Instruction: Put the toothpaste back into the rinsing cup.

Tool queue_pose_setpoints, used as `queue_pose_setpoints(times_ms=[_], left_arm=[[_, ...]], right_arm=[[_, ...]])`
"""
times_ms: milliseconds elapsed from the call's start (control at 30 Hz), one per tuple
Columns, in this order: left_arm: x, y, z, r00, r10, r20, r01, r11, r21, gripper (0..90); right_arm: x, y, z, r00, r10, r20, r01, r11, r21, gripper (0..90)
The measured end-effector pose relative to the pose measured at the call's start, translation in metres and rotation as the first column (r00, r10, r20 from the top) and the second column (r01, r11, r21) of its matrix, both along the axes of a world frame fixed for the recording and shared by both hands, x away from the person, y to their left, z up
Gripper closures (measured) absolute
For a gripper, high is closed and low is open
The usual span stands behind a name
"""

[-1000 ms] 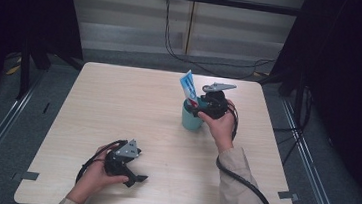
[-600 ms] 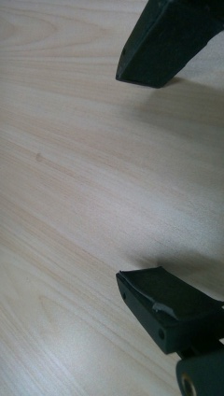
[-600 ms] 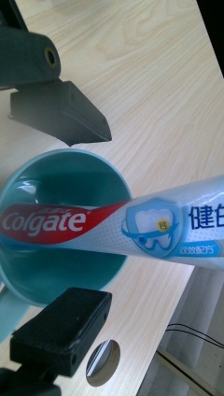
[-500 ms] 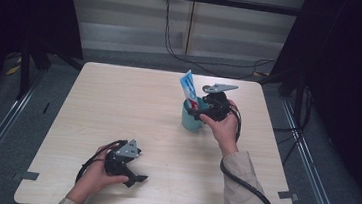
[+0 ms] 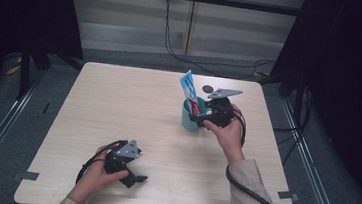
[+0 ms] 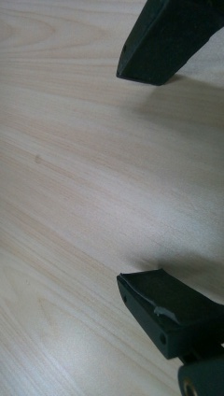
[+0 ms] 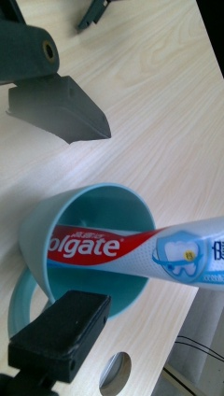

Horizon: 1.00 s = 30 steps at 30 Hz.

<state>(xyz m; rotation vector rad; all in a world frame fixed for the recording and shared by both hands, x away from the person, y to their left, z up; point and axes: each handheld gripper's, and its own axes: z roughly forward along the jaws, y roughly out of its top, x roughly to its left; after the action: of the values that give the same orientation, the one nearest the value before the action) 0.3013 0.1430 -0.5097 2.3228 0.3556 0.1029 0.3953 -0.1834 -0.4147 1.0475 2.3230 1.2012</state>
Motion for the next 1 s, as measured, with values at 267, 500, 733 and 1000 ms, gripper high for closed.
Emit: queue_pose_setpoints(times_ms=[267,500,733,1000], left_arm=[[0.000,0.000,0.000,1.0000,0.003,-0.001,-0.003,1.0000,-0.001,2.7],[0.000,0.000,0.000,1.0000,0.001,0.001,-0.001,1.0000,0.001,2.6],[0.000,0.000,0.000,1.0000,0.002,0.002,-0.002,1.0000,0.001,2.4],[0.000,0.000,0.000,1.0000,0.004,0.004,-0.004,1.0000,0.002,2.2]], right_arm=[[-0.013,-0.001,0.000,0.9997,0.025,-0.004,-0.025,1.000,-0.001,15.2],[-0.022,-0.006,-0.006,0.9995,0.030,-0.012,-0.030,1.000,-0.004,15.0],[-0.032,-0.010,-0.008,0.9989,0.042,-0.020,-0.042,0.999,-0.002,14.6],[-0.041,-0.005,-0.010,0.9958,0.083,-0.040,-0.084,0.996,-0.014,14.0]])
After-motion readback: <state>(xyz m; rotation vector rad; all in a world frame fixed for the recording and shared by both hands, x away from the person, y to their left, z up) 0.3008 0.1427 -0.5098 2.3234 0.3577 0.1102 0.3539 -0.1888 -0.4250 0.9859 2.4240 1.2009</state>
